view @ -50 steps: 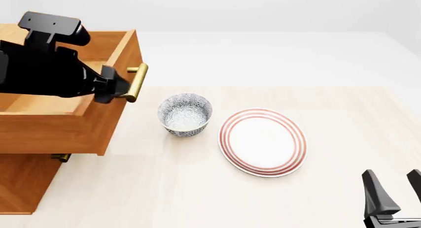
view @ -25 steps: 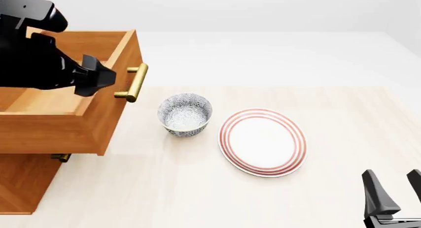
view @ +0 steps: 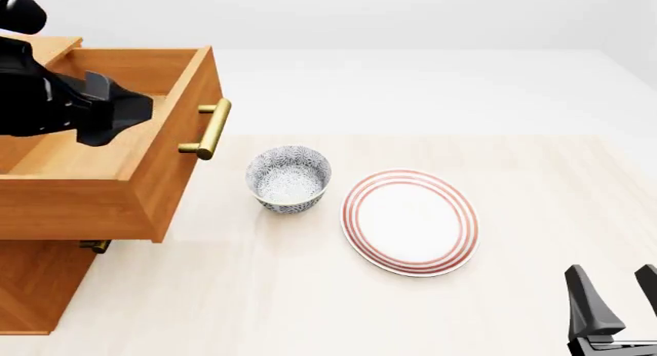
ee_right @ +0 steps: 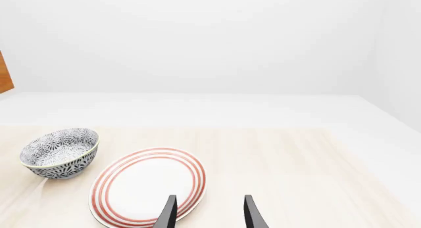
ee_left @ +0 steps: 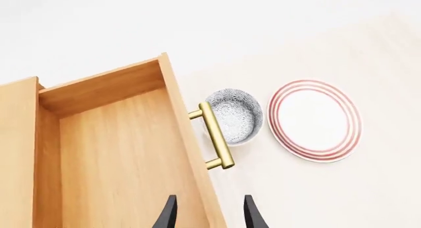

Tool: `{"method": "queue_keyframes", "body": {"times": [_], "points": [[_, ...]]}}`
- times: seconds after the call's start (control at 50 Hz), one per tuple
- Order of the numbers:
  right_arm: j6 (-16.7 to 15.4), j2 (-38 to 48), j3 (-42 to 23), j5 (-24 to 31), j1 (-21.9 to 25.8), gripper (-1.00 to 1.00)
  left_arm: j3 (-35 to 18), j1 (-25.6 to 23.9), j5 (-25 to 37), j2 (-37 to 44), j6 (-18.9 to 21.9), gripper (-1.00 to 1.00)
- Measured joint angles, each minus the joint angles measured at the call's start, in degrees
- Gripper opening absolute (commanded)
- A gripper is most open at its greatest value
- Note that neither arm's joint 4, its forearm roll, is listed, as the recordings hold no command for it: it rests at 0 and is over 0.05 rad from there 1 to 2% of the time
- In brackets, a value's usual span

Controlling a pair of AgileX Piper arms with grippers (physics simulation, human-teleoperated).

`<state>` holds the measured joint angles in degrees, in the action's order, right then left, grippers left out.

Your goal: Open the top drawer of the cabinet.

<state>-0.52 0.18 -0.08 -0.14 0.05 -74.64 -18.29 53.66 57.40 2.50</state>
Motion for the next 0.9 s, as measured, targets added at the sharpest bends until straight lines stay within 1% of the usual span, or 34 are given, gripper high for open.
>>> {"method": "queue_keyframes", "body": {"times": [0.5, 0.9], "points": [[0.0, 0.0, 0.0, 0.0, 0.0, 1.0, -0.4, 1.1, -1.9, -5.9, 1.5, 1.0], [0.0, 0.0, 0.0, 0.0, 0.0, 1.0, -1.6, 2.4, -2.5, -10.8, 1.7, 1.0]]}}
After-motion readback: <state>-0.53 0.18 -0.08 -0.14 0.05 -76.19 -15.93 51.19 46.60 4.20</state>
